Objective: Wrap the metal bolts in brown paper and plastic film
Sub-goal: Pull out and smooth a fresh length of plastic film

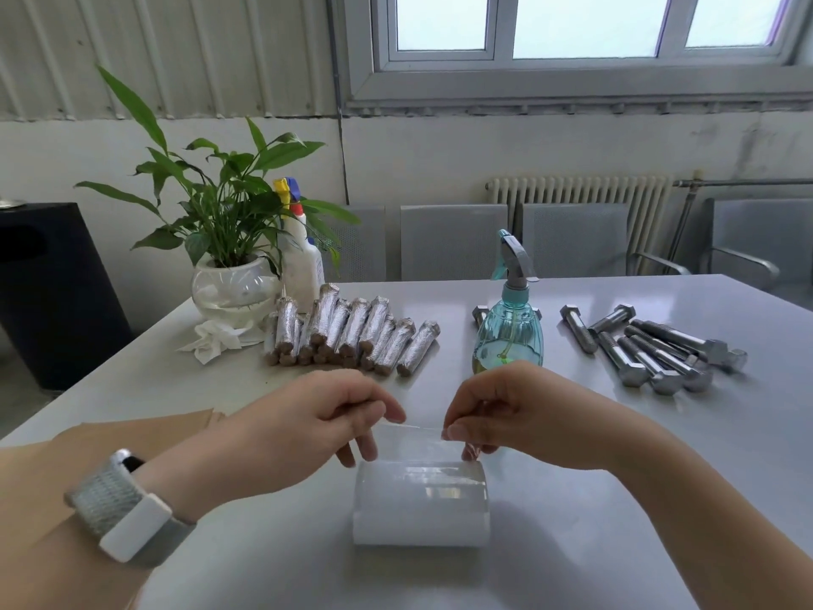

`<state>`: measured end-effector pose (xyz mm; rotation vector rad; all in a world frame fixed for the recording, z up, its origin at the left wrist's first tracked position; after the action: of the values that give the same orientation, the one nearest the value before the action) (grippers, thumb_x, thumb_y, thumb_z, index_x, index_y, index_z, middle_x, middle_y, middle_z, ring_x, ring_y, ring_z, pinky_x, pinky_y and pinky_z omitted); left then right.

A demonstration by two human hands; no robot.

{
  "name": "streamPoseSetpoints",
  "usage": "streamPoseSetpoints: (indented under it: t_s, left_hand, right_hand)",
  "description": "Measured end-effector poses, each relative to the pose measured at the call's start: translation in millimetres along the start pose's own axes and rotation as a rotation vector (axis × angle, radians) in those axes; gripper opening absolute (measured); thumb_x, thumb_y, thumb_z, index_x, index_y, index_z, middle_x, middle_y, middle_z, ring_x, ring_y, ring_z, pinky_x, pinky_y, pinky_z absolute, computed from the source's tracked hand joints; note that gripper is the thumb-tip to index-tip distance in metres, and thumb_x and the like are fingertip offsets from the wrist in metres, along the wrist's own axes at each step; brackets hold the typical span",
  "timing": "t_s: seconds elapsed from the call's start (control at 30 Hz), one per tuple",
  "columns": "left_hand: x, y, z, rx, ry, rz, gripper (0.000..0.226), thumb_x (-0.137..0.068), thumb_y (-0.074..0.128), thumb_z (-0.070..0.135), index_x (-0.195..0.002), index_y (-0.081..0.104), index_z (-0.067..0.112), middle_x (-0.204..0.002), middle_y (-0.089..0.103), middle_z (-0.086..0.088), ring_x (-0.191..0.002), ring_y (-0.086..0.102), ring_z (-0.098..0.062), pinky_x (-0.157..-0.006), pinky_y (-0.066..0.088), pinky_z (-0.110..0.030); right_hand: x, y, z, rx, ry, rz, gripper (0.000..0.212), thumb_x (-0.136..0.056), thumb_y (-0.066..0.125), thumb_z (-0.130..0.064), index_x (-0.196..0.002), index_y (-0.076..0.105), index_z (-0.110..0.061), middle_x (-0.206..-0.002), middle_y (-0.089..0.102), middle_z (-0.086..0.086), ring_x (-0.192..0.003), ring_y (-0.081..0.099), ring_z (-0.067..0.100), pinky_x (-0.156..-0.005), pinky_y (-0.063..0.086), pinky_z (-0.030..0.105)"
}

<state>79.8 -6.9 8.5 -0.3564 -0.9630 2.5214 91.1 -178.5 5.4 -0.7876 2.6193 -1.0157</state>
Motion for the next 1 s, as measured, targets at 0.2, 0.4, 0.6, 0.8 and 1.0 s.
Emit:
streamPoseSetpoints:
  t_s: [0.2,0.4,0.6,0.8,1.0]
  left_hand:
    - [-13.2,8.4,11.3,-0.248,0.017,0.006,0.057,-0.074,0.033,0.086,-0.088,0.058,0.038,-0.078,0.063,0.011,-0.067,0.06,-0.004,-0.061,0.048,-0.021]
    - [-31.3,28.3,34.8,-0.555,0.13,-0.03,0.061,-0.067,0.038,0.092,-0.082,0.049,0.034,-0.08,0.054,0.013,-0.073,0.051,-0.001,-0.06,0.04,-0.023]
    - [-43.1,40.2,42.5,-0.643,0.234,-0.064,0.049,-0.076,0.046,0.079,-0.082,0.047,0.03,-0.068,0.051,0.01,-0.063,0.049,-0.006,-0.055,0.036,-0.024]
    - [-36.7,35.1,40.7,-0.477,0.322,-0.014,0.044,-0.08,0.046,0.073,-0.071,0.049,0.03,-0.064,0.049,0.002,-0.062,0.043,-0.012,-0.055,0.038,-0.028]
    - [-33.0,37.3,36.0,-0.361,0.312,0.021,0.023,-0.096,0.048,0.049,-0.078,0.045,0.036,-0.067,0.05,0.007,-0.061,0.045,-0.007,-0.054,0.034,-0.02]
  right_hand:
    - [2.6,-2.6,-4.2,-0.014,-0.02,0.012,0.011,-0.092,0.066,-0.02,-0.084,0.07,-0.026,-0.078,0.075,-0.001,-0.068,0.066,0.004,-0.072,0.056,0.023]
    - [2.3,-4.0,-4.8,-0.002,-0.048,0.024,0.009,-0.093,0.065,-0.016,-0.087,0.071,-0.02,-0.075,0.07,-0.001,-0.067,0.065,0.007,-0.068,0.055,0.024]
    - [2.0,-4.3,-4.0,0.009,-0.075,0.008,0.016,-0.094,0.064,-0.015,-0.083,0.071,-0.025,-0.079,0.071,0.002,-0.069,0.064,0.012,-0.074,0.059,0.033]
    - [0.3,-4.0,2.6,-0.025,-0.048,0.003,0.011,-0.095,0.064,-0.018,-0.087,0.071,-0.021,-0.078,0.073,0.0,-0.071,0.071,0.008,-0.071,0.058,0.025]
    - [-2.7,-1.0,15.4,-0.154,0.029,-0.032,0.02,-0.091,0.063,-0.036,-0.095,0.066,-0.016,-0.083,0.068,0.003,-0.084,0.073,0.018,-0.077,0.06,0.034]
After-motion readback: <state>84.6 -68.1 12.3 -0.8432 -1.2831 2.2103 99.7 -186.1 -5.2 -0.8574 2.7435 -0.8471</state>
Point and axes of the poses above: each hand's wrist, its own x-axis away from the middle knuckle, its own y-axis out of the palm, z = x × y, the point moved 8 cm from there along -x, towards the middle knuckle
